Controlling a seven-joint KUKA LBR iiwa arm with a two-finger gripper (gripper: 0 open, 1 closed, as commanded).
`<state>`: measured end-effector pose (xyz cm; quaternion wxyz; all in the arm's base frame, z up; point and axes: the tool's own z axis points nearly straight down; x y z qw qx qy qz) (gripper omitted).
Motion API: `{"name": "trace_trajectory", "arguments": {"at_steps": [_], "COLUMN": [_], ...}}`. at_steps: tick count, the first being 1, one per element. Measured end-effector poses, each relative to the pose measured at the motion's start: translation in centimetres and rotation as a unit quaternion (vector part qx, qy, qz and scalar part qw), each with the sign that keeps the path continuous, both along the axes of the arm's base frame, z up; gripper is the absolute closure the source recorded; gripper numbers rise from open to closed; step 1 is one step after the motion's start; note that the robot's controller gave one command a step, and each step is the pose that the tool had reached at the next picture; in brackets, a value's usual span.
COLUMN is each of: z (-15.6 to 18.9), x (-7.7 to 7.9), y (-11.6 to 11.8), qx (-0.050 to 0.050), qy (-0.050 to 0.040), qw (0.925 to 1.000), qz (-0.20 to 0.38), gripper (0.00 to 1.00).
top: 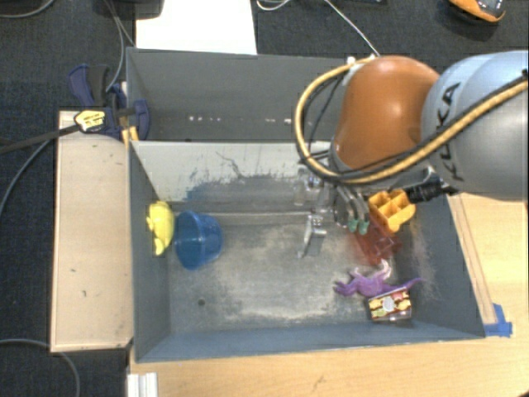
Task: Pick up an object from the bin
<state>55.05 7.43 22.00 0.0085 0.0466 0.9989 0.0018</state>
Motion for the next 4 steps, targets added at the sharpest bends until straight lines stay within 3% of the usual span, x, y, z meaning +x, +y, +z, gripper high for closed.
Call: {"name": "trace_trajectory", "arguments": {"at_steps": [1, 2, 3, 4], "z": [-3.8, -4.4, -8.3, -8.3], "x": [-0.4, 1.3, -1.2, -1.1], "y": [4.2, 10.1, 11.0, 11.0], "qx": [-0.002, -0.001, 0.0, 0.0], "qy": [0.0041, 0.0008, 0.0037, 0.0032], "qw": [0.9995, 0.9984, 0.9966, 0.9966], "qz": [0.032, 0.056, -0.082, -0.082], "gripper": [0.0, 0.0, 1.0, 1.0]}}
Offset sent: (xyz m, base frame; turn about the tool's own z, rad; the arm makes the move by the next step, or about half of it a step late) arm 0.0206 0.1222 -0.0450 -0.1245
